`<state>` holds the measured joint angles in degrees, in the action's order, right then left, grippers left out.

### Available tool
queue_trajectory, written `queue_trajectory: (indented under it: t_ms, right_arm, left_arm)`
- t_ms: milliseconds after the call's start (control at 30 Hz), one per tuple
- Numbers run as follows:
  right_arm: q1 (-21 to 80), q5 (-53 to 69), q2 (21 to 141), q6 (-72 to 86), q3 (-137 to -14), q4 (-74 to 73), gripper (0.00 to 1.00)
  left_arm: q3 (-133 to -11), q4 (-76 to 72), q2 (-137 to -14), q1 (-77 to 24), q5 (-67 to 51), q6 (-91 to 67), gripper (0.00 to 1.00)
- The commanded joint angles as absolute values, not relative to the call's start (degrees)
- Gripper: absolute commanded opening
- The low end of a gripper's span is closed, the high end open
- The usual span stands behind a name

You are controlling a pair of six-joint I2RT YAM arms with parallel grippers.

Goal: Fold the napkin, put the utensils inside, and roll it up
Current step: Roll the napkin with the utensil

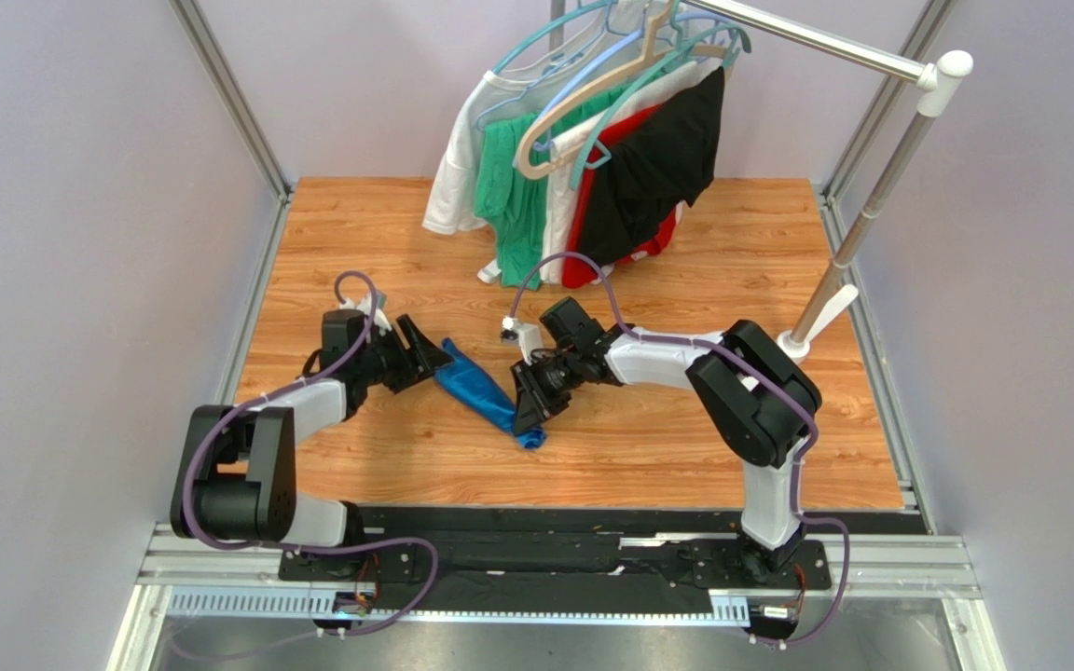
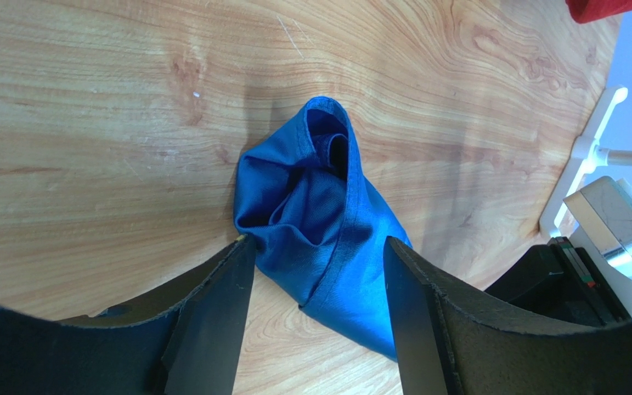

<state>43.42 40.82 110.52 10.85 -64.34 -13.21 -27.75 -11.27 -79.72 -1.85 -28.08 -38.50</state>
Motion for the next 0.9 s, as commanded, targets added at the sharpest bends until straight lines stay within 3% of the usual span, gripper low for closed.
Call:
queue_trajectory:
  t_ms: [0,67,267,367,400,467,867]
  right_arm:
    - [42.1,44.2,111.7,11.9,-65.0,-10.1,0.09]
    - [41.9,44.4,112.0,11.9,-65.0,-10.1,0.09]
    - [41.2,44.9,113.0,12.0,-65.0,-9.8,0.09]
    - [41.0,45.2,113.6,12.0,-65.0,-9.6,0.09]
    - [40.9,45.3,113.9,12.0,-65.0,-9.2,0.09]
    - [40.8,45.9,114.3,12.1,-65.2,-9.0,0.09]
    - [39.3,48.3,116.6,13.7,-65.4,-6.2,0.09]
  left_arm:
    - [-27.6,-15.9,-80.9,-2.5,-30.4,-39.7,0.64]
    - [-27.9,-16.7,-82.0,-3.1,-30.6,-39.9,0.61]
    - [-28.7,-18.1,-83.4,-3.7,-31.2,-40.8,0.36]
    - [-29.5,-17.5,-83.1,-3.8,-30.9,-40.4,0.2]
    - [-29.7,-17.3,-82.9,-3.8,-30.9,-40.3,0.07]
    - [-30.4,-16.9,-82.6,-3.9,-31.5,-40.1,0.0]
    - [-34.5,-7.7,-80.8,-4.0,-29.3,-37.7,0.0]
